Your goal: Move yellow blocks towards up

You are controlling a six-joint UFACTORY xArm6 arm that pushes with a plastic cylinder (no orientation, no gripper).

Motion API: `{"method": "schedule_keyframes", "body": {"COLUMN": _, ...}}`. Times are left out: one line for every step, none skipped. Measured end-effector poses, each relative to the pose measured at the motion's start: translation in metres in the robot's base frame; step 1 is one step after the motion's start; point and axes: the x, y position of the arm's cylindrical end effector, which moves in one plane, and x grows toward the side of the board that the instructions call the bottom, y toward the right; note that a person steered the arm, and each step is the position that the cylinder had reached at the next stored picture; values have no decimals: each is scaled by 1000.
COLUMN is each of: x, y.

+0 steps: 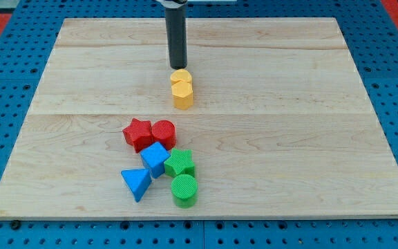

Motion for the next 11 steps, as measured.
{"method": "schedule_keyframes", "body": {"x": 10, "y": -54}}
{"method": "schedule_keyframes", "body": {"x": 46, "y": -90}}
{"method": "schedule_keyframes", "body": {"x": 97, "y": -68}}
{"method": "schedule_keyframes", "body": {"x": 122, "y": -8}}
{"method": "schedule_keyframes", "body": {"x": 136, "y": 27}}
{"method": "schedule_keyframes", "body": {"x": 124, "y": 33}}
{"method": "schedule_keyframes", "body": {"x": 106, "y": 7}}
{"method": "schedule_keyframes", "body": {"x": 90, "y": 14}}
{"method": "schedule_keyframes", "body": {"x": 81, "y": 15}}
{"method": "schedule_keyframes", "body": {"x": 44, "y": -1}}
{"method": "schedule_keyframes", "body": {"x": 34, "y": -5}}
